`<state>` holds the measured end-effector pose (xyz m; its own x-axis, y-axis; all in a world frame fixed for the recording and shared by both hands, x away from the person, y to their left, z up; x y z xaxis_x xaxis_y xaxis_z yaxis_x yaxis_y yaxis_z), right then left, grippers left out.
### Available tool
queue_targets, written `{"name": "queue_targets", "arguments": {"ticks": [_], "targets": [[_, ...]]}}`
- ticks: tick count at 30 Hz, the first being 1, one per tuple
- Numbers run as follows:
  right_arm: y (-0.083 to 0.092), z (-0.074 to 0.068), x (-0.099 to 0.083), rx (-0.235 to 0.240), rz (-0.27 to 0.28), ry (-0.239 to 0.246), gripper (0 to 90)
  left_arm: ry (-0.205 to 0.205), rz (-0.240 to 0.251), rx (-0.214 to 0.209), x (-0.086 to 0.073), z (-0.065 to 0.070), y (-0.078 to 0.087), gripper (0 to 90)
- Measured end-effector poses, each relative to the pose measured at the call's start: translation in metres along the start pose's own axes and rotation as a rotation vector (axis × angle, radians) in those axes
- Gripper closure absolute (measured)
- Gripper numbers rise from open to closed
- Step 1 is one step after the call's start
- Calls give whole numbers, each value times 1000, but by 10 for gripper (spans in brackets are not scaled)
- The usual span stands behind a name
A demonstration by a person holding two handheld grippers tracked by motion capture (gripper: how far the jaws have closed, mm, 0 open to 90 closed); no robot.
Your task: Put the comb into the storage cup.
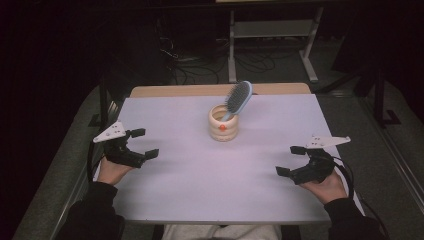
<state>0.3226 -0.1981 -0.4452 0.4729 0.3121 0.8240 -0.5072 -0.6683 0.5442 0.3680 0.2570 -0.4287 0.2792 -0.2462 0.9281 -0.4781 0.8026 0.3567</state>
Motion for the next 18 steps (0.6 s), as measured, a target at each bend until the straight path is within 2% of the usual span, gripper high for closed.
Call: {"name": "queue_targets", "arguments": {"ticks": [4, 10, 15, 18], "targets": [[0, 0, 0, -1, 1, -5, 0, 9, 24, 18, -6, 0, 10, 0], [1, -1, 0, 1, 3, -9, 0, 9, 20, 52, -18, 0, 21, 0], [2, 0, 0, 1, 10, -17, 0, 37, 41, 72, -25, 1, 29, 0], [4, 2, 0, -1, 20, -24, 0, 55, 75, 82, -25, 2, 35, 0]]}}
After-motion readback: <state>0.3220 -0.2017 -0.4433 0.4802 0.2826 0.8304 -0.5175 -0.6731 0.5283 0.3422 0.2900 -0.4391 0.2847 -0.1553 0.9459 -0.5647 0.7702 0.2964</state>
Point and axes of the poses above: each handheld gripper's, and its own axes: y roughly backward along the jaws, x roughly out of its top, z roughly to its right, the point moved 7 cm from there along -y, roughly forward along the jaws, and after that the axes turned 3 degrees about -x, right-handed, at the moved point
